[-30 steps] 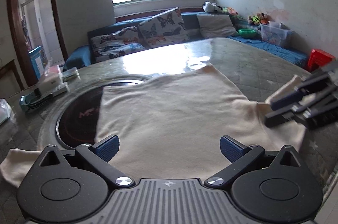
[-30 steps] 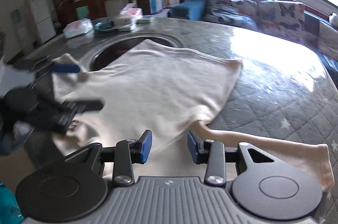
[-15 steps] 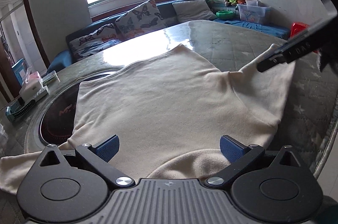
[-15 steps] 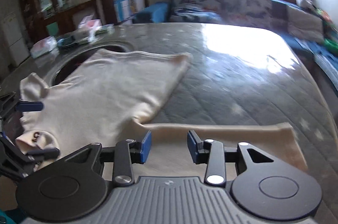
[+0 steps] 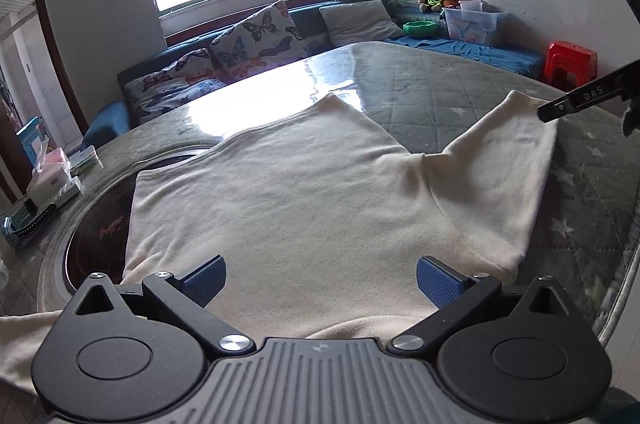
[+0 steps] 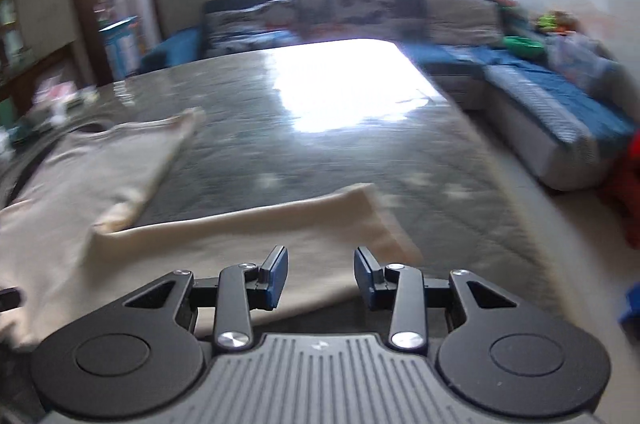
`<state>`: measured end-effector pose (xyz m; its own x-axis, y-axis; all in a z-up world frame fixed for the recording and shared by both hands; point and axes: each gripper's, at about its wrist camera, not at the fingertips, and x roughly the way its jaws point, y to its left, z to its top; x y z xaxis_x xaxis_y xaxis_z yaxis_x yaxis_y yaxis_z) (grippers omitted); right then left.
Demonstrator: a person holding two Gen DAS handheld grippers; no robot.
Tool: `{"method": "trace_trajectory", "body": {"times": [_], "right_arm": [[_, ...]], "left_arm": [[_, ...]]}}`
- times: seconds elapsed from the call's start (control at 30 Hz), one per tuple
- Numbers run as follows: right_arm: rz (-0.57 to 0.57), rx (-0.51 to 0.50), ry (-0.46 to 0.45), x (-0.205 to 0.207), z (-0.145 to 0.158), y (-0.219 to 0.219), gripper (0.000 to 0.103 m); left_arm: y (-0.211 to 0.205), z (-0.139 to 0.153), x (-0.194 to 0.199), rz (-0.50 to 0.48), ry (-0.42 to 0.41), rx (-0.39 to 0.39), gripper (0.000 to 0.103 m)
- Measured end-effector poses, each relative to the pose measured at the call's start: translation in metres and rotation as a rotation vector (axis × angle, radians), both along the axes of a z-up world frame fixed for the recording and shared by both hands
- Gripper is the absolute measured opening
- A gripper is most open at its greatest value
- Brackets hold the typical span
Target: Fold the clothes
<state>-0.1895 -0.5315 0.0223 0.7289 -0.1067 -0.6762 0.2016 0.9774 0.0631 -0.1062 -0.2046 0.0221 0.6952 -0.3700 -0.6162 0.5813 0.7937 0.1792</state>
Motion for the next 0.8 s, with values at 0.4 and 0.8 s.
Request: {"method": "trace_trajectory", "body": {"times": [0.4,0.8], "right_arm": [[-0.124,-0.007,-0.001,-0.002,-0.016,-0.025,0.030],[-0.178,0.021,-0.064,-0.015,-0.008,-0.027,0.006]], "left_arm": [[-0.005,-0.003,0.002,0.014,0.014,0.013,0.103],[-0.009,0.000,0.010,0.040,0.018,0.009,0.103]]}}
